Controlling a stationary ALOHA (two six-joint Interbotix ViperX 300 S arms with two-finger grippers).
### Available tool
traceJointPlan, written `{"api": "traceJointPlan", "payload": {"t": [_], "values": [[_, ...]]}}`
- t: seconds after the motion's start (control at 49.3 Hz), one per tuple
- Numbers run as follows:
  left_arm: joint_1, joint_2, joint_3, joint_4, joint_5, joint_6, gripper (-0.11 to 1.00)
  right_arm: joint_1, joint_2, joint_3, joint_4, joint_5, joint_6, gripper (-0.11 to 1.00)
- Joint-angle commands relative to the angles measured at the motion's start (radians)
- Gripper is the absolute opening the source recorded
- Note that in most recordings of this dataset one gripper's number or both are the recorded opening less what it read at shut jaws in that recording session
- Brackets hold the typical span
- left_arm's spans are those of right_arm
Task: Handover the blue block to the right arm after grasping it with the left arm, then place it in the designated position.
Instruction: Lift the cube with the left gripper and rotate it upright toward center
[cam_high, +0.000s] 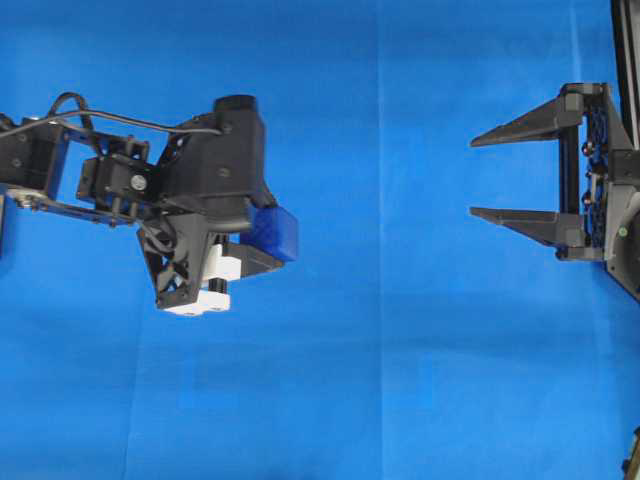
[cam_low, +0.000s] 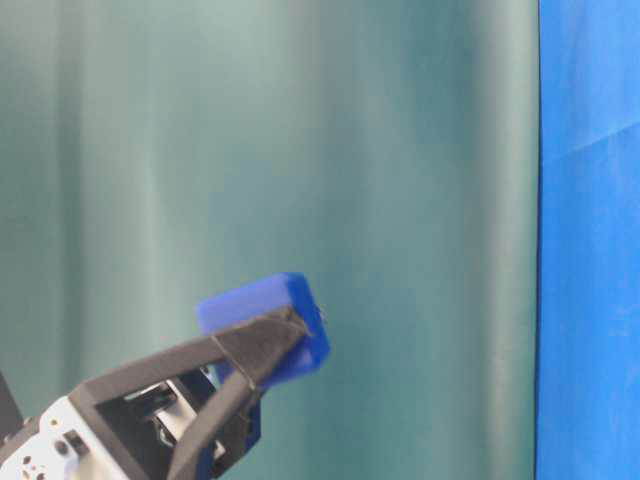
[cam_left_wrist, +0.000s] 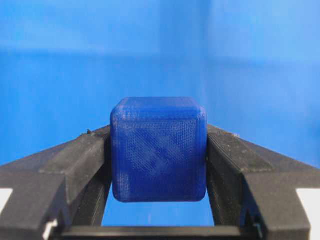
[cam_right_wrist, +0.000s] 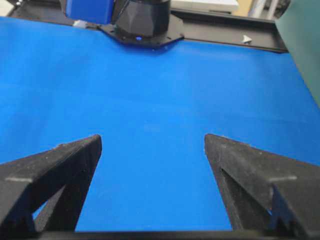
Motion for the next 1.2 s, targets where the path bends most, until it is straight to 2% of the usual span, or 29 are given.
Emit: {"api": "traceJointPlan", "payload": {"t": [0.0,0.142,0.284,0.487,1.014,1.176], "values": [[-0.002,-0.12,0.025,0.006,-0.127,0.005,0.46,-0.002,0.003,-0.014,0.003,-0.011,0.002,0.97],[-0.002,-0.143,0.087,0.008,-0.296,0.035,0.46,-0.002,0.003,-0.014,0.003,-0.018,0.0,0.97],[-0.002,-0.156,0.137,0.008,-0.457,0.103,0.46,-0.002,0.003,-0.014,0.003,-0.021,0.0,0.97],[0.0,-0.155,0.178,0.008,-0.615,0.15,0.46,-0.002,0.003,-0.014,0.003,-0.021,0.0,0.97],[0.003,-0.152,0.193,0.0,-0.641,0.158,0.46,-0.002,0.003,-0.02,-0.003,-0.049,-0.006,0.97],[0.003,-0.153,0.196,0.0,-0.641,0.158,0.46,0.005,-0.002,-0.04,-0.054,-0.041,-0.023,0.97]]}}
